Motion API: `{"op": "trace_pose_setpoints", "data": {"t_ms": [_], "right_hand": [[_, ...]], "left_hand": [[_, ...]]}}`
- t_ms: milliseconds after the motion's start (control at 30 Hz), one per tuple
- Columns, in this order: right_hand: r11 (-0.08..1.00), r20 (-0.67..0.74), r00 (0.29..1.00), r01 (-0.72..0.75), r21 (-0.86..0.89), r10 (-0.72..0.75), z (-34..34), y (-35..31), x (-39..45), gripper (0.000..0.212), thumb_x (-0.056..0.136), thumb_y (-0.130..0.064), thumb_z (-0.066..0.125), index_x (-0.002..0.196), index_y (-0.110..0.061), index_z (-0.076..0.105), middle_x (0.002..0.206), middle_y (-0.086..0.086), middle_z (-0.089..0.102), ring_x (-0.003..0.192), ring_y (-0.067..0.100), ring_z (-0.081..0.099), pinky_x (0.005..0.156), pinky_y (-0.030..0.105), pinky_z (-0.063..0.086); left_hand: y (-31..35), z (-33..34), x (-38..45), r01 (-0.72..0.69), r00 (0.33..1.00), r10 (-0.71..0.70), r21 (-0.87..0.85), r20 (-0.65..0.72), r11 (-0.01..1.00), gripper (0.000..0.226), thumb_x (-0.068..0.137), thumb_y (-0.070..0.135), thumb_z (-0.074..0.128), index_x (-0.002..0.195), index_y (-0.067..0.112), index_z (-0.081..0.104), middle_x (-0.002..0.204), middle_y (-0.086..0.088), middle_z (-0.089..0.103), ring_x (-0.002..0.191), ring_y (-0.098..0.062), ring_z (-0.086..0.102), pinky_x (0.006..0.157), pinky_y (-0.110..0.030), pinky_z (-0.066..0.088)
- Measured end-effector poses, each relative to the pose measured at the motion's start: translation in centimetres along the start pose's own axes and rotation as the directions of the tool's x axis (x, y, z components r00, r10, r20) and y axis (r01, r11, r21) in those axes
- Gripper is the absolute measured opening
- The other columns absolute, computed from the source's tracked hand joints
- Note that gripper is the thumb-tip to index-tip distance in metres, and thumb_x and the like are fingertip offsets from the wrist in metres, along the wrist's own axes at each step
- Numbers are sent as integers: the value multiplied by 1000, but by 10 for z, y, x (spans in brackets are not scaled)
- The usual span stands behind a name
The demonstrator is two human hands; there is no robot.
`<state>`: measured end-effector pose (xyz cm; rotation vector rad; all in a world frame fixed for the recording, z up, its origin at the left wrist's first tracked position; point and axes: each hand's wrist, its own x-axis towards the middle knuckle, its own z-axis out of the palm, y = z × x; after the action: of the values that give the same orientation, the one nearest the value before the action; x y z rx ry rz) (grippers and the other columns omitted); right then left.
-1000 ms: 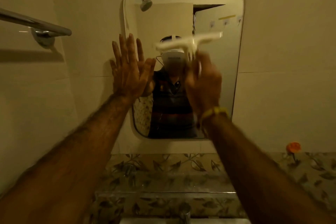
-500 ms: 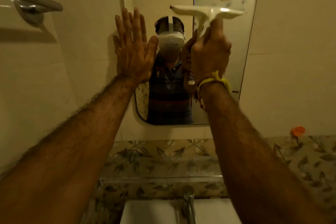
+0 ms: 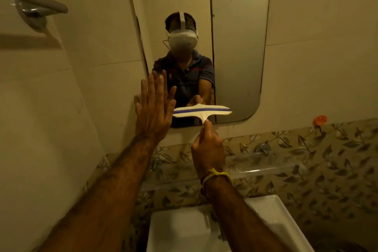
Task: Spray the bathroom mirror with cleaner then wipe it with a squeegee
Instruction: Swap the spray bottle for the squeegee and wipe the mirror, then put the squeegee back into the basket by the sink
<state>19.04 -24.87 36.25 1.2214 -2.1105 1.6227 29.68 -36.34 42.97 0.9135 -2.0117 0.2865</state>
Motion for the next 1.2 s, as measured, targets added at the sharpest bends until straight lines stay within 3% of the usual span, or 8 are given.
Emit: {"op": "trace_pose_setpoints", "data": {"t_ms": [167,367,567,733,833,1000,1100,1200], "right_hand": [[979,147,970,-201,24,195,-15,16,-18,15,91,-18,46,102,-17,57,92,15,69,86,37,65,66,38,53],[984,-61,996,-59,168,70,-40,16,-23,13,90,-14,51,98,-13,61,84,14,69,80,36,65,64,40,51],[989,-63,988,-134,69,138,-65,44,-45,29,85,-11,53,112,-10,62,95,12,70,87,30,65,78,43,53],[977,-38,978,-206,-46,205,-102,89,-69,33,87,-11,54,120,-9,57,81,7,66,73,27,64,70,47,54],[966,-114,964,-250,-65,242,-133,121,-77,21,89,-13,58,110,-7,58,80,-7,61,71,13,61,69,39,55],[954,-284,913,-300,18,293,-188,170,-77,18,92,-15,57,109,-8,59,88,-3,65,74,11,64,62,26,54],[942,-346,878,-332,56,330,-218,203,-72,15,93,-15,57,106,-10,58,84,-12,62,73,6,64,57,23,55],[906,-367,832,-414,85,415,-255,254,-65,10,93,-16,56,102,-12,56,83,-10,62,71,3,64,56,25,56]], "left_hand": [[5,5,-51,42,998,-46,79,49,996,74,102,58,14,163,18,3,171,-9,-3,158,-29,-5,121,-68,2],[27,22,-110,-18,999,17,20,49,1000,72,103,50,29,162,13,13,170,-14,8,157,-32,5,121,-67,7],[58,55,-166,-21,993,36,-125,115,992,69,106,54,19,161,12,18,167,-18,16,156,-37,11,123,-64,10],[99,90,-217,30,973,42,-303,228,953,67,106,47,31,160,8,23,167,-16,19,156,-33,11,125,-61,6],[133,106,-244,-26,965,115,-349,235,937,57,105,37,41,153,5,41,163,-19,30,154,-37,21,125,-61,7],[196,133,-272,-151,962,233,-439,139,886,51,104,28,49,149,5,46,160,-21,35,152,-35,26,127,-50,10],[238,153,-291,-115,889,319,-516,327,849,51,103,26,49,149,4,46,159,-19,38,152,-34,27,127,-49,16],[293,188,-311,55,695,297,-461,654,886,58,107,33,43,157,8,31,166,-13,25,157,-27,13,129,-41,8]]}}
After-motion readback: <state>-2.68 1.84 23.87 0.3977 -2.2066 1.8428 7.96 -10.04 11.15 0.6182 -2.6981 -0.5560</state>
